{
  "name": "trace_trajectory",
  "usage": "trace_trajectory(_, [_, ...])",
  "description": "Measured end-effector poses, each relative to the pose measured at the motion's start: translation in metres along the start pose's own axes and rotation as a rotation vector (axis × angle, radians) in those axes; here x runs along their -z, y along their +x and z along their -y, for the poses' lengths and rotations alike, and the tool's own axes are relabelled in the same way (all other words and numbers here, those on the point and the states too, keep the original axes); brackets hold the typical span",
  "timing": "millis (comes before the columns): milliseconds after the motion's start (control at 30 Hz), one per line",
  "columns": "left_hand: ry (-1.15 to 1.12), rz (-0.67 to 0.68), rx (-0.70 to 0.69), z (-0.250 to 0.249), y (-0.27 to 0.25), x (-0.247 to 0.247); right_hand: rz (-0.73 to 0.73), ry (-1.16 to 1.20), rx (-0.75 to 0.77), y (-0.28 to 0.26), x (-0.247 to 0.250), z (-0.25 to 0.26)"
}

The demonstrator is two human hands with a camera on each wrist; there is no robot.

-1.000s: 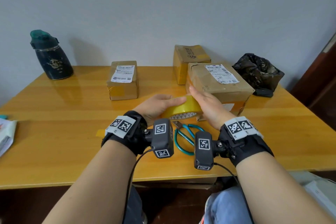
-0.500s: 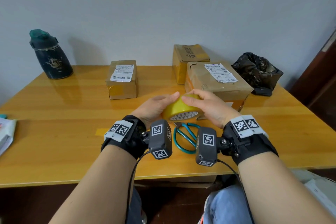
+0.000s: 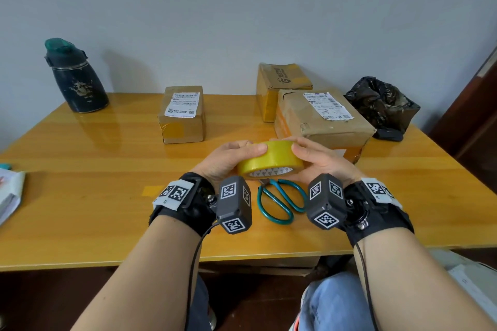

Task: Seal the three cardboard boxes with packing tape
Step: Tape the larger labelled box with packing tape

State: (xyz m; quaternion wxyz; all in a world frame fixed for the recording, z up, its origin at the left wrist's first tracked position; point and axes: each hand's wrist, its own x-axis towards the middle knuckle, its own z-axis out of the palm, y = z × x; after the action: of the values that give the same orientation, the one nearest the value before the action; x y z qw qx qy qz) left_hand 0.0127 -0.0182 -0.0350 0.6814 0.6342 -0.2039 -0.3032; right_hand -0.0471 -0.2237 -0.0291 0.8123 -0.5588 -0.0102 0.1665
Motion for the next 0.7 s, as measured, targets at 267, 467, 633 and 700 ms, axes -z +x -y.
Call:
trace_trajectory(267, [-0.035, -0.027, 0.01, 0.0, 0.006, 0.0, -0.129, -0.558, -0.029, 0.005, -0.023, 0.013])
trace_trajectory(467, [-0.049, -0.002, 0.034, 0.001, -0.002, 0.011, -0.001, -0.37, -0.036, 0.004, -0.017, 0.01])
trace_trajectory(633, [-0.167, -0.048, 0.064, 0.013, -0.007, 0.011, -0.01, -0.26, -0.032, 0.003, -0.009, 0.008])
trace_trajectory(700, [-0.122, -0.156, 0.073, 0.008, -0.002, 0.006, -0.099, -0.225, 0.001, 0.006, -0.01, 0.003])
